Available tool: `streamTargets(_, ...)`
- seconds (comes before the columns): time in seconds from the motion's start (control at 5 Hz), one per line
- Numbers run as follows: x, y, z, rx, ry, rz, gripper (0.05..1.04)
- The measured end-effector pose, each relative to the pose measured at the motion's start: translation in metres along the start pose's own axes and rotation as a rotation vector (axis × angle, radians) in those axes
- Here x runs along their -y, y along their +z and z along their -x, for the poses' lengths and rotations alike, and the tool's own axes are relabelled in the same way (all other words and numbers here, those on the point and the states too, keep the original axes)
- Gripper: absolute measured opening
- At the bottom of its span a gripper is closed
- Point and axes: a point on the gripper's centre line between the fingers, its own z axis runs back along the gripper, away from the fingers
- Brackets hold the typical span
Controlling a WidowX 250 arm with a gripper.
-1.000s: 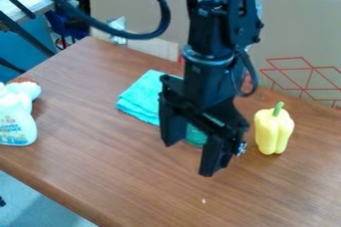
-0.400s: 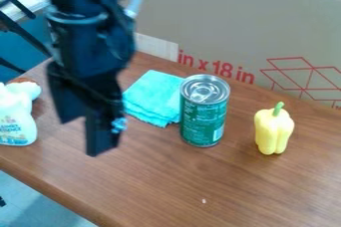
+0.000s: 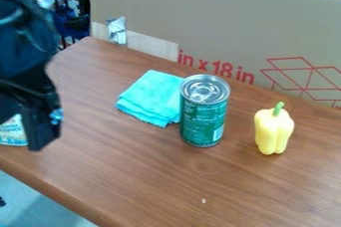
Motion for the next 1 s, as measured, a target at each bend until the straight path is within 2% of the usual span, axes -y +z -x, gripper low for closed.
streamTargets(0.4, -0.033, 0.0, 0.01, 0.044, 0.191, -0.112, 1.002)
streamTargets(0.6, -0.05, -0.004, 0.015, 0.074, 0.272, -0.128, 1.002)
streamTargets(0.8, -0.07, -0.013, 0.014, 0.133, 0.307, -0.122, 1.002)
streamTargets(1.0, -0.086, -0.029, 0.01, 0.146, 0.279, -0.056, 1.002)
